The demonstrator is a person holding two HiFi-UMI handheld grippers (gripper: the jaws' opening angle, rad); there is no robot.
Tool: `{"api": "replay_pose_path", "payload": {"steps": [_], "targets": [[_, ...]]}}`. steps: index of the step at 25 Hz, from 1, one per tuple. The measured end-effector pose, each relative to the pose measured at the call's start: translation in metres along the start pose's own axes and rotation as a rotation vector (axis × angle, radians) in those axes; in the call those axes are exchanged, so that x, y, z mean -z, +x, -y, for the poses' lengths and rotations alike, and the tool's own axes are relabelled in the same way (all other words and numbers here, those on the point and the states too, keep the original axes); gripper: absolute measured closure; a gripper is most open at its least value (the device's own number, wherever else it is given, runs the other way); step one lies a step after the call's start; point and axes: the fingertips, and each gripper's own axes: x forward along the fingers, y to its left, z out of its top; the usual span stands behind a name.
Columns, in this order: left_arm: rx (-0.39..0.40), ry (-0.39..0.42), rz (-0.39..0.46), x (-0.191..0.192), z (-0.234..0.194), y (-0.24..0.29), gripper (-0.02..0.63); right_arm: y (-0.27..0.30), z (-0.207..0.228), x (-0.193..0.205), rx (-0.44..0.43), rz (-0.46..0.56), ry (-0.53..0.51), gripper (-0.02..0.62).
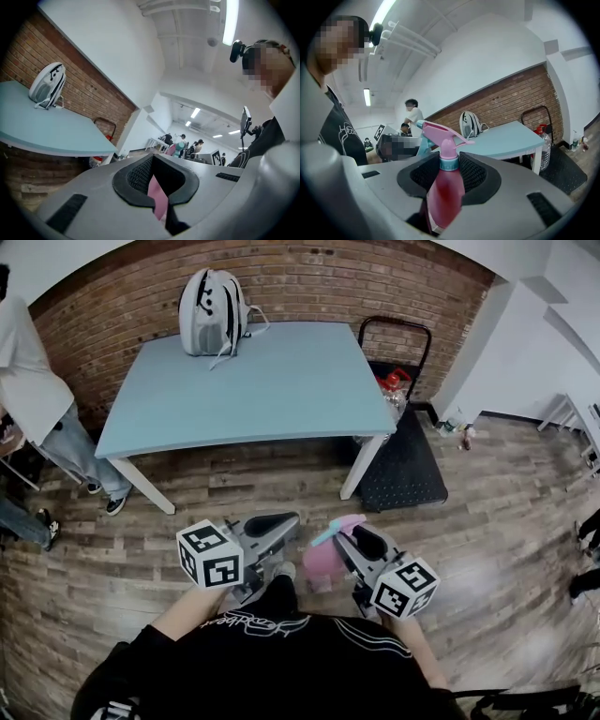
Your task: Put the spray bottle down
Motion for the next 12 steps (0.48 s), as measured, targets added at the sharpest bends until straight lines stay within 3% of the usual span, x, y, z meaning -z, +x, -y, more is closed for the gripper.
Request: {"api": "replay_pose_path", "payload": {"steps": [8,12], "targets": [[-0.053,0.038,-0.025,-0.086,-0.167,0.056,0.598,0.146,0.101,-0.071,-0.005,-0.004,-0.014,0.462],[-0.062,0.029,-0.018,-0.123,-0.228,0.076,0.598,0.204,0.138,-0.104,-0.019,0.004,-0.015,0.463]]}}
